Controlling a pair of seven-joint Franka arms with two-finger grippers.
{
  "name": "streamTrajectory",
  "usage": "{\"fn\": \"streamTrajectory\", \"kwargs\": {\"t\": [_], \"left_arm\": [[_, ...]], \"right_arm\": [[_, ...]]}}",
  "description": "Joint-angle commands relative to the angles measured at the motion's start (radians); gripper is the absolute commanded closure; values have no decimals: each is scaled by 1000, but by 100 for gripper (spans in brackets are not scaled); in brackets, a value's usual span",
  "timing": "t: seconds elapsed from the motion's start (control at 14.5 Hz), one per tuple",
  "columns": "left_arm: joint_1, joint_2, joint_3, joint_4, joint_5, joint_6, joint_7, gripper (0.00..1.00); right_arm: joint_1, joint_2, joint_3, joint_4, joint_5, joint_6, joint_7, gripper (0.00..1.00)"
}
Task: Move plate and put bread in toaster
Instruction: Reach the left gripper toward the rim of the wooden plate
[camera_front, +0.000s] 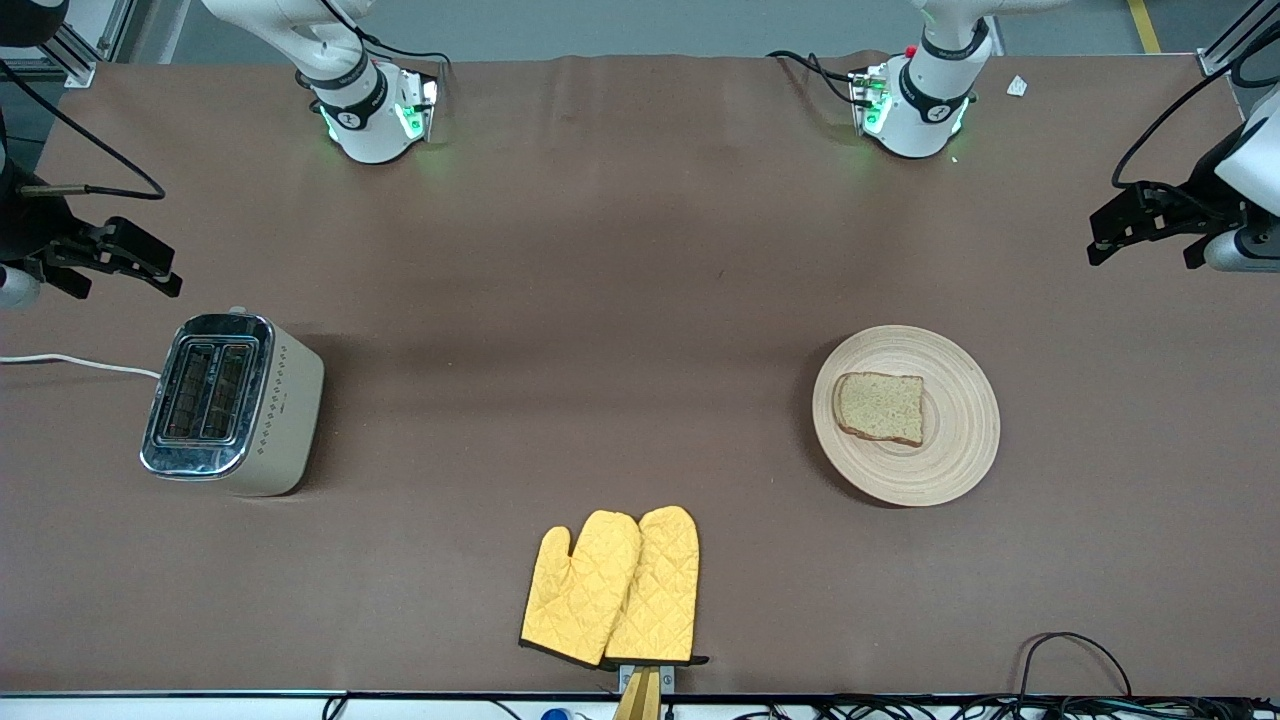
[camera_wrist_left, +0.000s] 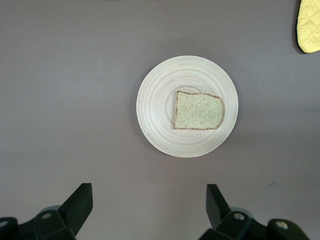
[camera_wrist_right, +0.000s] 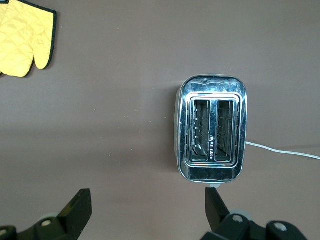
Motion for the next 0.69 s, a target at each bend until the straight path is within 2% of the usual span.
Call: {"fn": "streamTrajectory", "kwargs": {"t": [0.0, 0.21, 0.34, 0.48, 0.62], "left_arm": [[2, 7, 3, 21, 42, -18, 5, 0], [5, 25, 3, 10, 39, -23, -10, 0], [72, 62, 3, 2, 18, -44, 14, 0], [181, 144, 3, 1, -117, -52, 80, 0], [273, 305, 3, 5, -255, -8, 153, 0]], "right_arm": [[9, -9, 3, 5, -17, -7, 6, 0], [9, -9, 4, 5, -16, -7, 7, 0], [9, -9, 4, 5, -16, -8, 7, 0], [7, -9, 4, 4, -16, -8, 9, 0], [7, -9, 4, 4, -16, -8, 9, 0]]}}
